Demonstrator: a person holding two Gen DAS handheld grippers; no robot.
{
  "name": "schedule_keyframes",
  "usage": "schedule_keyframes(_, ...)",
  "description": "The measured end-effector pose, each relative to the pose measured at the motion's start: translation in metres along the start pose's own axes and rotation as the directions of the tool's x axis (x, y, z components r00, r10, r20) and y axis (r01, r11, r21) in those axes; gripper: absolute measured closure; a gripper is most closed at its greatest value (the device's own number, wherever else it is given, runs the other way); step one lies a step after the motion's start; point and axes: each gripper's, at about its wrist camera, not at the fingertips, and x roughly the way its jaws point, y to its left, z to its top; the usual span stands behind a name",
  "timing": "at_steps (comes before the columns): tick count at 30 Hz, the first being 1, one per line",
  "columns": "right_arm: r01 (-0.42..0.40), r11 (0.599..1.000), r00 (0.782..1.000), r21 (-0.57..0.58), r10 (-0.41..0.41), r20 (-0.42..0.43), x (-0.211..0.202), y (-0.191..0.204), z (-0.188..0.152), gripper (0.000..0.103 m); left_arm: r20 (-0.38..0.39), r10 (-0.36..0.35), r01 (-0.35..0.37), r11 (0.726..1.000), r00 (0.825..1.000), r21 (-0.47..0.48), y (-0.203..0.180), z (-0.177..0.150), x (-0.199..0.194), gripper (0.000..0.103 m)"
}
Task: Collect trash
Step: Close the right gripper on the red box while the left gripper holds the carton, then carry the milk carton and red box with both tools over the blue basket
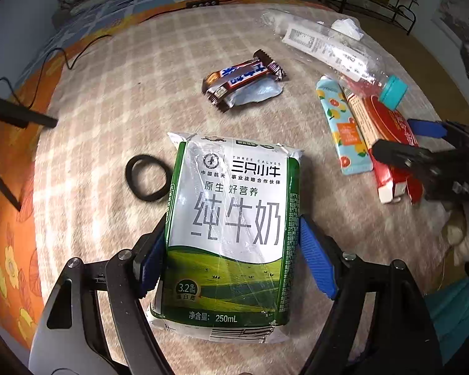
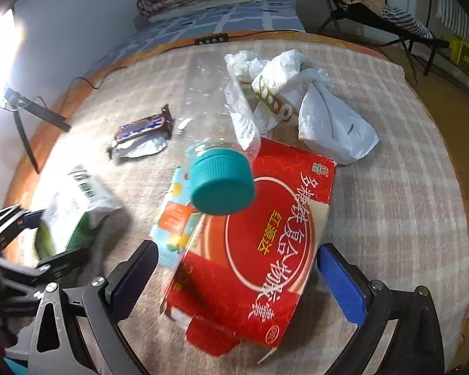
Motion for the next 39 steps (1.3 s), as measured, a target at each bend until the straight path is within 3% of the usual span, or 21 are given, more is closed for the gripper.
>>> schedule_keyframes(3, 0.030, 1.000, 0.999, -0.003, -0.030, -0.017, 0.006, -0.003, -0.001, 0.008, 0.002, 0.000, 0.000, 1.000, 1.000, -0.004, 0.003, -0.007, -0.005, 0.024)
schedule_keyframes(10, -0.025, 1.000, 0.999, 0.008, 0.025, -0.022, -0.001, -0.022, -0.013, 0.014, 0.005, -0.020, 0.020, 1.000, 1.000, -0.008, -0.003, -0.017, -0.015, 0.024)
schedule_keyframes(16, -0.084, 0.996, 0.993, -0.025, 0.081, -0.088, -0.016, -0.035, -0.039, 0.015, 0.006, -0.039, 0.039, 0.999, 0.999, -0.001, -0.008, -0.029, -0.023, 0.024)
schedule_keyframes(20, -0.035, 0.992, 0.996, -0.121, 0.024, -0.090, -0.018, -0.025, -0.044, 0.010, 0.011, -0.041, 0.041, 0.999, 0.999, -0.010, -0.012, -0.033, -0.028, 0.024)
schedule_keyframes(26, 0.027, 0.997, 0.998, -0.074, -0.031, -0.063, -0.007, -0.025, -0.028, 0.007, 0.015, -0.041, 0.041, 0.999, 0.999, -0.026, -0.016, -0.039, -0.036, 0.024)
schedule_keyframes(28, 0.038, 0.997, 0.998, -0.072, -0.042, -0.056, -0.003, -0.024, -0.022, 0.010, 0.017, -0.045, 0.045, 0.998, 0.999, -0.033, -0.017, -0.040, -0.038, 0.024)
schedule_keyframes(33, 0.032, 0.996, 0.998, -0.078, -0.035, -0.044, -0.002, -0.024, -0.019, 0.013, 0.026, -0.042, 0.042, 0.999, 0.999, -0.032, -0.022, -0.049, -0.049, 0.024)
schedule_keyframes(39, -0.013, 0.997, 0.999, -0.071, 0.010, -0.040, -0.023, -0.035, -0.043, 0.014, 0.043, -0.044, 0.046, 0.999, 0.998, -0.028, -0.027, -0.062, -0.068, 0.024)
